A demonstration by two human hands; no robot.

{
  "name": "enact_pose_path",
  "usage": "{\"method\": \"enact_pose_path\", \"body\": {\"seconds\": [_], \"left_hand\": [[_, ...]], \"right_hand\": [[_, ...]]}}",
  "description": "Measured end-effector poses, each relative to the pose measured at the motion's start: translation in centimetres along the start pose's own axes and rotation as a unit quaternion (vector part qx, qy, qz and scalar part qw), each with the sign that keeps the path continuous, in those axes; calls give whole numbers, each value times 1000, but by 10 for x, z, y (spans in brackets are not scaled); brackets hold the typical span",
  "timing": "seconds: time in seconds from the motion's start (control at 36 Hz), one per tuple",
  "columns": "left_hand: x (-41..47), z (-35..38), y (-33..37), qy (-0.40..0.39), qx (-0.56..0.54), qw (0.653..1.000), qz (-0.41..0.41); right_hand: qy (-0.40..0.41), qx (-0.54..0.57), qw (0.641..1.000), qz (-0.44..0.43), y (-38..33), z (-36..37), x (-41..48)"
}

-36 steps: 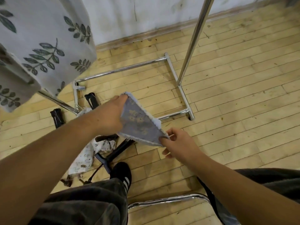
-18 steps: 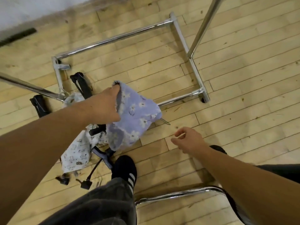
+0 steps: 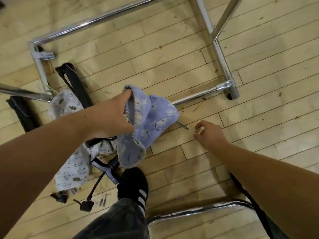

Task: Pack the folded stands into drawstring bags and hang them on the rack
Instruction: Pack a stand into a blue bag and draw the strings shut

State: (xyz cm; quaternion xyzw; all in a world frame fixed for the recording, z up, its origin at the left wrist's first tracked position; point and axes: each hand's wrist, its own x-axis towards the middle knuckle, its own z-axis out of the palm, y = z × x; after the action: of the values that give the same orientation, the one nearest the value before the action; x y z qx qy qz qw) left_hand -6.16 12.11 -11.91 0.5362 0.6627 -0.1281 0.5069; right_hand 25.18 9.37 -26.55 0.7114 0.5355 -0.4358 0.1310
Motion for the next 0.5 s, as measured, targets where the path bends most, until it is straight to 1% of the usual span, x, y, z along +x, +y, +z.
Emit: {"method": "enact_pose_path", "body": {"seconds": [0.08, 0.22, 0.36, 0.5], "left_hand": [[5, 3, -1, 12, -6, 1000, 10], [10, 5, -2, 1, -11, 1000, 17], [8, 5, 0, 4, -19, 1000, 18], [-11, 0, 13, -29, -15, 999, 23]], "right_hand": [[7, -4, 1000, 4, -2, 6, 6], [34, -24, 999, 7, -2, 10, 13], [27, -40, 998, 29, -7, 8, 14], [25, -17, 999, 45, -17, -1, -2]]}}
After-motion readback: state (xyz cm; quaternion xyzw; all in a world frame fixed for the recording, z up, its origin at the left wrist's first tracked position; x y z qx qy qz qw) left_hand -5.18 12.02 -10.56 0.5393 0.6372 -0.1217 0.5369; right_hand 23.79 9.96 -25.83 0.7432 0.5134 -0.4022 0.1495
